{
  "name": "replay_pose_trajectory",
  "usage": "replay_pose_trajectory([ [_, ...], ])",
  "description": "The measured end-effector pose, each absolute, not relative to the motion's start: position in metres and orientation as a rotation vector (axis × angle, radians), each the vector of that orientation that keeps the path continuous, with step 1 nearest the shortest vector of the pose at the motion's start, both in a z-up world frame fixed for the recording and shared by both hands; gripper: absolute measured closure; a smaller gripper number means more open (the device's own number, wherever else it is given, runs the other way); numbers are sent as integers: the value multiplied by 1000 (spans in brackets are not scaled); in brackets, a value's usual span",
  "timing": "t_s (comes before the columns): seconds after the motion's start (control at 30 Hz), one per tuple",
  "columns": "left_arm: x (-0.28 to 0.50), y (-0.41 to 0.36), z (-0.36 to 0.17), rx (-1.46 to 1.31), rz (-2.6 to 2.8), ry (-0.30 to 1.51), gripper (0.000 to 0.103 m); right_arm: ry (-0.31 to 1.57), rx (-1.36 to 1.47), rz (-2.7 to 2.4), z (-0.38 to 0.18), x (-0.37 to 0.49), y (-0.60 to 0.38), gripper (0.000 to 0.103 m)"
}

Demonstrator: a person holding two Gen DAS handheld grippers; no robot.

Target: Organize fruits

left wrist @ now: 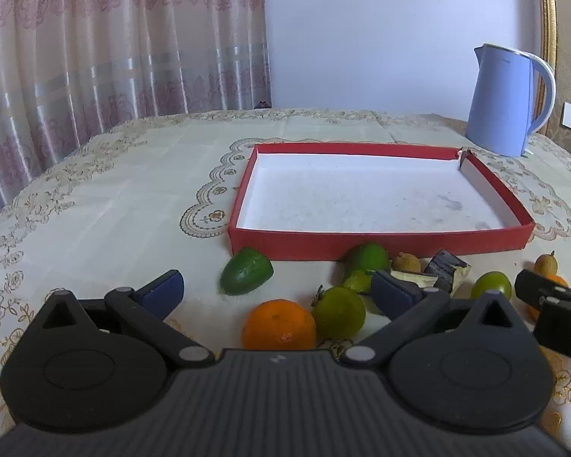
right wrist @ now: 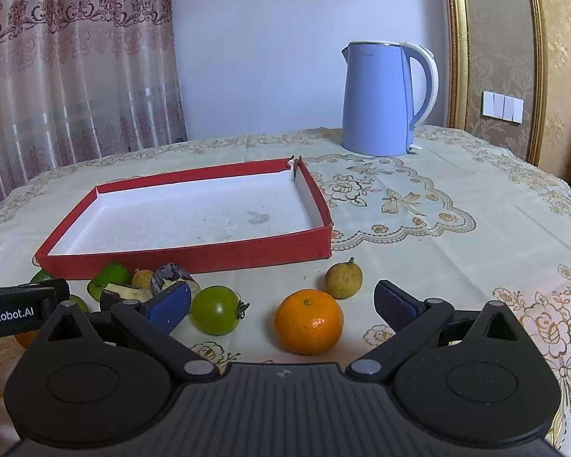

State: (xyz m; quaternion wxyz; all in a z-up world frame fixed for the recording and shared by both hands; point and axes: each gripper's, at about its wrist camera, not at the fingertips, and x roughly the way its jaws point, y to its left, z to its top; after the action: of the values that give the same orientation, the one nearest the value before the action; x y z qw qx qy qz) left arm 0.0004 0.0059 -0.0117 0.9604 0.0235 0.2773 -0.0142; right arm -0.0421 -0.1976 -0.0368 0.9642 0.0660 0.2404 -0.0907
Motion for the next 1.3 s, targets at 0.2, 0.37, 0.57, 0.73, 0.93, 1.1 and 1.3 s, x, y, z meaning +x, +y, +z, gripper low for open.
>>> replay_pose_trajectory([
  [0.2, 1, 6, -13, 49, -29, 570, 0, 483, 126, -178, -38, -43, -194, 0],
  [0.37, 3, 3, -15, 57, -43, 582, 0, 486, 115, -174, -38, -43, -192, 0],
  [0.57, 5, 0, -17, 66, -56, 593, 0, 492, 129, -179, -37, -41, -193, 0],
  [0.73, 6, -1, -17, 72, -54, 591, 0, 508, 134, -178, -38, -39, -195, 0],
  [0.93, 6, -1, -18, 76, -54, 596, 0, 503, 114, -185, -37, -40, -192, 0],
  [1.1, 5, -2, -18, 82, -61, 591, 0, 494, 112, -199, -37, -41, -191, 0],
  [1.3, 6, -3, -19, 89, -62, 594, 0, 488, 119, -204, -36, -42, -194, 0],
])
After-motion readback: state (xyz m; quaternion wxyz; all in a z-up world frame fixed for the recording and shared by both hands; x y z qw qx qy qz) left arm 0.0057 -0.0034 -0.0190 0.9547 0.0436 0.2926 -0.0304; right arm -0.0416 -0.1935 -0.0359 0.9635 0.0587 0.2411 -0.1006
